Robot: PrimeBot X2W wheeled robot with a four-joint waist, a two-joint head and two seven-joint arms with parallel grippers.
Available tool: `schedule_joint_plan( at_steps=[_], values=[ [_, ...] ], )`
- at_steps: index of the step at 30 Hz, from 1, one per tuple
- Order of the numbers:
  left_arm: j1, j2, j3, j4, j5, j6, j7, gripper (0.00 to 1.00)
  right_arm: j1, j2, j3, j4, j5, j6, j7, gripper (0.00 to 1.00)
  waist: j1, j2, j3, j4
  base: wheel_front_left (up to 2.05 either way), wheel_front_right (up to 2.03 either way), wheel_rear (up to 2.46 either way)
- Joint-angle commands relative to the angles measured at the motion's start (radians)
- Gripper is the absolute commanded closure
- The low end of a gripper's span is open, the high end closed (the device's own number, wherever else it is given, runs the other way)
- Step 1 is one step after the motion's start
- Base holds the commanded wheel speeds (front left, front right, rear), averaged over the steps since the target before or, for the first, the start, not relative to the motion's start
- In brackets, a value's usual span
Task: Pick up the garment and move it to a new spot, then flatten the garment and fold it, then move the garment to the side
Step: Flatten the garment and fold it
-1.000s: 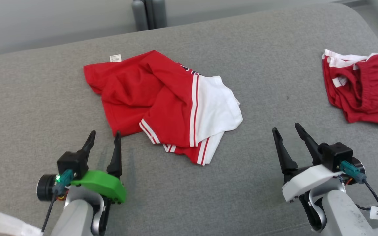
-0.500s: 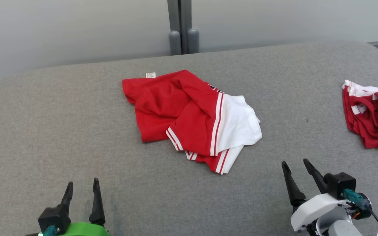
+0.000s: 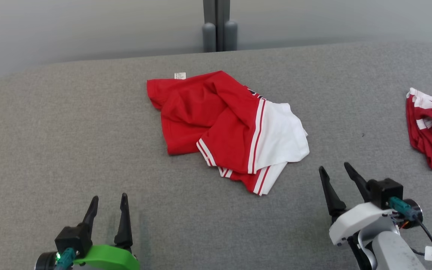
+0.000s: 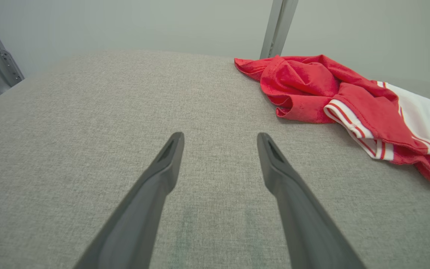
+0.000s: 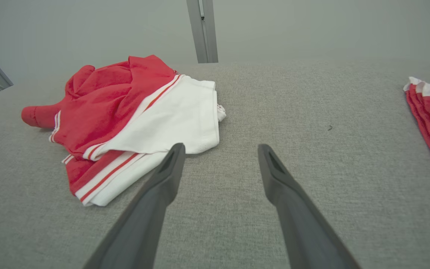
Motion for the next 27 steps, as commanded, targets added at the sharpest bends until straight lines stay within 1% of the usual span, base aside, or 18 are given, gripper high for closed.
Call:
schedule_joint_plan(
  at_steps=[1, 6, 9, 14, 15, 16, 17, 18, 23, 27],
  values=[
    [-0.03, 0.002, -0.004, -0.006, -0.001, -0.004, 0.0, 0.0, -0.033, -0.004, 0.001, 0.009, -0.012, -0.002, 0.0, 0.0, 0.0, 0.0, 0.061, 0.019, 0.0, 0.0, 0.0],
    [-0.09, 0.002, -0.019, -0.007, -0.001, -0.013, 0.0, 0.0, -0.127, -0.004, -0.007, 0.047, -0.029, -0.002, 0.0, 0.0, 0.0, 0.0, 0.147, 0.046, 0.0, 0.0, 0.0],
    [-0.126, 0.002, -0.024, -0.002, 0.005, -0.019, 0.0, 0.0, -0.188, -0.004, -0.007, 0.09, -0.053, -0.002, 0.0, 0.0, 0.0, 0.0, 0.198, 0.065, 0.0, 0.0, 0.0],
    [-0.155, 0.002, -0.021, 0.011, 0.014, -0.026, 0.0, 0.0, -0.232, -0.004, -0.024, 0.165, -0.074, -0.002, 0.0, 0.0, 0.0, 0.0, 0.238, 0.079, 0.0, 0.0, 0.0],
    [-0.157, 0.002, -0.022, 0.012, 0.015, -0.026, 0.0, 0.0, -0.236, -0.005, -0.03, 0.177, -0.073, -0.002, 0.0, 0.4, 0.0, 0.0, 0.241, 0.08, 0.0, 0.0, 0.0],
    [-0.16, 0.002, -0.023, 0.014, 0.015, -0.027, 0.0, 0.0, -0.237, -0.004, -0.034, 0.189, -0.067, -0.002, 0.001, 0.58, 0.0, 0.0, 0.244, 0.082, 0.0, 0.0, 0.0],
    [-0.162, 0.002, -0.022, 0.015, 0.016, -0.026, 0.0, 0.0, -0.234, -0.004, -0.033, 0.199, -0.061, -0.002, 0.001, 0.81, 0.0, 0.0, 0.245, 0.083, 0.0, 0.0, 0.0],
    [-0.166, 0.002, -0.017, 0.015, 0.017, -0.027, 0.0, 0.0, -0.229, -0.003, -0.029, 0.207, -0.061, -0.002, 0.003, 1.0, 0.0, 0.0, 0.246, 0.083, 0.0, 0.0, 0.0],
    [-0.145, 0.002, 0.004, 0.022, 0.026, -0.03, 0.0, 0.0, -0.177, -0.003, -0.037, 0.207, -0.053, -0.002, 0.006, 1.0, 0.0, 0.0, 0.215, 0.067, 0.0, 0.0, 0.0],
    [-0.125, 0.002, 0.006, 0.027, 0.025, -0.031, 0.0, 0.0, -0.159, -0.004, -0.048, 0.155, -0.035, -0.002, 0.002, 1.0, 0.0, 0.0, 0.182, 0.056, 0.0, 0.0, 0.0]
  ],
)
